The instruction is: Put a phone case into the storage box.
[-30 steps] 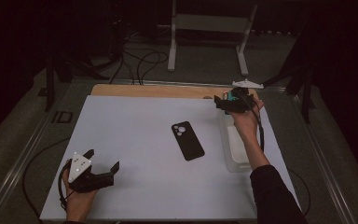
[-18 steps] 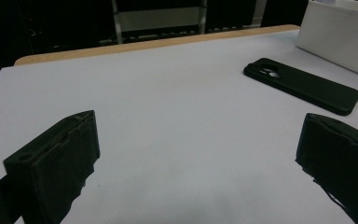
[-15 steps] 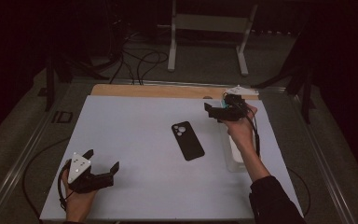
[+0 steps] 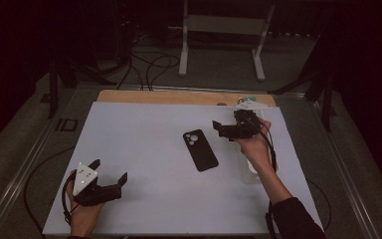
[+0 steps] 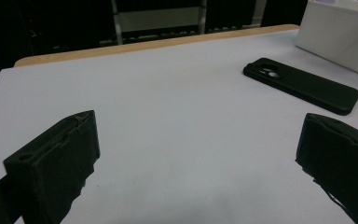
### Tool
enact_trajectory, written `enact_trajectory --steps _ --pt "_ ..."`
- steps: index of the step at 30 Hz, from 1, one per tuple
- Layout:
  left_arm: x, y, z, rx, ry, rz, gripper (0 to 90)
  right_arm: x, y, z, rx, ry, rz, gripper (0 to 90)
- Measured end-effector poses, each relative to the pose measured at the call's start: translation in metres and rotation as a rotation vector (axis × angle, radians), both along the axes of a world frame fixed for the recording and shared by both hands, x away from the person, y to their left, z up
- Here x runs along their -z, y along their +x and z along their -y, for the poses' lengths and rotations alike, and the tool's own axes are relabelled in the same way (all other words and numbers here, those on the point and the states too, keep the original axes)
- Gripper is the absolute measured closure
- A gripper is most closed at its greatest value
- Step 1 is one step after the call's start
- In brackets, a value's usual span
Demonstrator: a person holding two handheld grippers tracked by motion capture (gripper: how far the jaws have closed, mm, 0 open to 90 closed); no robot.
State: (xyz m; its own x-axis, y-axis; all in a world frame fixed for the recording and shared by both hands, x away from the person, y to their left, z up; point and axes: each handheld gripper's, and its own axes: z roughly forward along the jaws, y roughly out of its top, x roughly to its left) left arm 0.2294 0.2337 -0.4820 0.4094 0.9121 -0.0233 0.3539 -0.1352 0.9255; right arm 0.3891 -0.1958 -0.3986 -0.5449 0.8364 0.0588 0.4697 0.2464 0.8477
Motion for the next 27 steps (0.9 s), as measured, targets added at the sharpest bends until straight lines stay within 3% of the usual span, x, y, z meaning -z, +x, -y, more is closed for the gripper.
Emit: enact_trajectory --steps 27 --pt "0.0 0.0 0.0 0.002 -0.001 -0.001 0.0 0.031 -0.013 -0.043 -0.097 -0.059 -0.133 9.1"
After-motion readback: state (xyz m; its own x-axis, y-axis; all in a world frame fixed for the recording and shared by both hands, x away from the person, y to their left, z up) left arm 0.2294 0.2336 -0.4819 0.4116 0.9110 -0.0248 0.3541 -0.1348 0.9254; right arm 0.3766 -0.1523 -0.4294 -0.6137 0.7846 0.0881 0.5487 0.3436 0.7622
